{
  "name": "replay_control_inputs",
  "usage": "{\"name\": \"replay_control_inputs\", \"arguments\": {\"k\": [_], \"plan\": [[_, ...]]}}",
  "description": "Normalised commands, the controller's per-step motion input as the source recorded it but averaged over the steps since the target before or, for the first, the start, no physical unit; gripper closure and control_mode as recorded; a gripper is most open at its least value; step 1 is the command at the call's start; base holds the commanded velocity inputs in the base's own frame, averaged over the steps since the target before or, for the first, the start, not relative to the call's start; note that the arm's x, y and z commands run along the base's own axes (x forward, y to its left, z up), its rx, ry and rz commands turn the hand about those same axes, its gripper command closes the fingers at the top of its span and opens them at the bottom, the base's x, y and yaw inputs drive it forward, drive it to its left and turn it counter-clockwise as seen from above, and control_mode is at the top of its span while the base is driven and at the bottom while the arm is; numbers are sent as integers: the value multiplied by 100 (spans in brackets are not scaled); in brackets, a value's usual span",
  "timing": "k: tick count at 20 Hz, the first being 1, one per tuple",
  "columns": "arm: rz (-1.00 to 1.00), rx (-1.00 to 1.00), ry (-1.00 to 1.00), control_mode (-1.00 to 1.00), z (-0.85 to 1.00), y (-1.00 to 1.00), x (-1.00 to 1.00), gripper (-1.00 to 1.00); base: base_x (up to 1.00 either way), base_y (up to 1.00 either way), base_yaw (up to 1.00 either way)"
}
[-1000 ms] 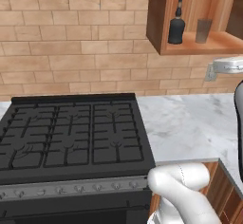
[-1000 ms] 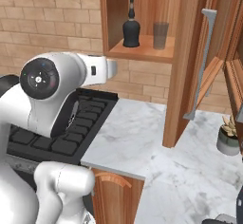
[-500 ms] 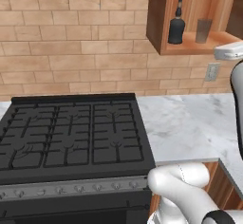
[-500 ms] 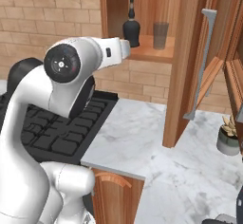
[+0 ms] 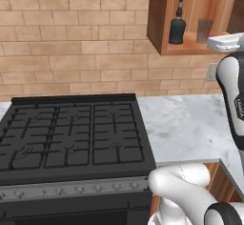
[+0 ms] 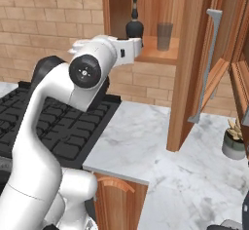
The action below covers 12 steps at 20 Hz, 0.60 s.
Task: There is a bowl on the dining counter. Grab a lemon wedge from the fridge and place it in the bowl. Then get the liquor bottle and glass cup from the cabinet and place them next to the bowl.
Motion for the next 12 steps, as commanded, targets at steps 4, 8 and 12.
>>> {"name": "replay_control_inputs", "arguments": {"k": [4, 8, 12], "plan": [[6, 26, 8, -100, 43, -42, 27, -100, 0, 0, 0], [1, 3, 1, -100, 5, -11, 7, -100, 0, 0, 0], [0, 0, 0, -100, 0, 0, 0, -100, 0, 0, 0]]}}
